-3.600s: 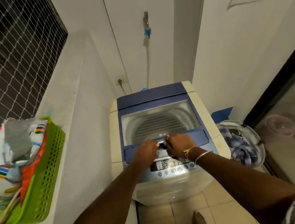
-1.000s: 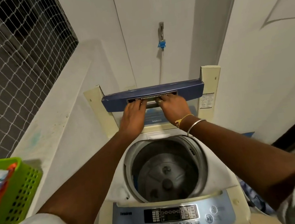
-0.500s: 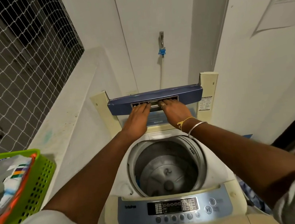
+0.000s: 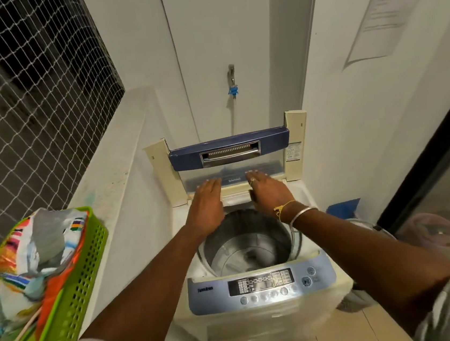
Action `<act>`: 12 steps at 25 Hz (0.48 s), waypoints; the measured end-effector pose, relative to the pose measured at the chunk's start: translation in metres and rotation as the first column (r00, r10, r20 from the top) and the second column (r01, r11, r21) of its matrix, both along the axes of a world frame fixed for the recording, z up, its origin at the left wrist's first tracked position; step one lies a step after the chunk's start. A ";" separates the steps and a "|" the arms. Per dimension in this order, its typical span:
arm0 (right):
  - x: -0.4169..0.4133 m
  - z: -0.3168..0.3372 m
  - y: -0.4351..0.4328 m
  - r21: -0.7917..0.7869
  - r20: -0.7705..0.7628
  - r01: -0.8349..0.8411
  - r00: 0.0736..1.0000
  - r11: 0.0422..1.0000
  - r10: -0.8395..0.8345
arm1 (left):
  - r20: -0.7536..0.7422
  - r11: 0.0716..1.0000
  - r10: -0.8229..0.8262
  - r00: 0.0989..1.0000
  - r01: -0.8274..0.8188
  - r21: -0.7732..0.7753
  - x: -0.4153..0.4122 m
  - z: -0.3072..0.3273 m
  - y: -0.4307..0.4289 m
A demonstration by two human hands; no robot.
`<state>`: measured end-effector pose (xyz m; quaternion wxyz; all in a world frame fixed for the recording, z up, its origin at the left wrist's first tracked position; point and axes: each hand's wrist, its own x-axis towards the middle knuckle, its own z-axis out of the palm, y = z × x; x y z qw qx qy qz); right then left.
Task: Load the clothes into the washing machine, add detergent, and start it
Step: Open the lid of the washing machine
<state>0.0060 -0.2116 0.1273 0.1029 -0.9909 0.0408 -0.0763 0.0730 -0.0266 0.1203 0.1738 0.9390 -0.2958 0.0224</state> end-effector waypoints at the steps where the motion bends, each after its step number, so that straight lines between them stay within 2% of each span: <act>1: -0.009 -0.007 0.005 -0.009 -0.025 -0.009 1.000 1.000 0.008 | -0.007 1.000 -0.005 1.000 0.005 -0.005 -0.012 -0.007 0.006; 7: -0.052 -0.037 0.031 -0.015 -0.059 0.001 0.998 1.000 -0.001 | -0.046 0.999 -0.037 0.998 0.036 -0.017 -0.061 -0.033 0.034; 12: -0.094 -0.053 0.034 0.046 -0.103 0.001 0.995 0.999 0.004 | -0.107 0.998 -0.051 0.993 0.047 -0.038 -0.093 -0.050 0.032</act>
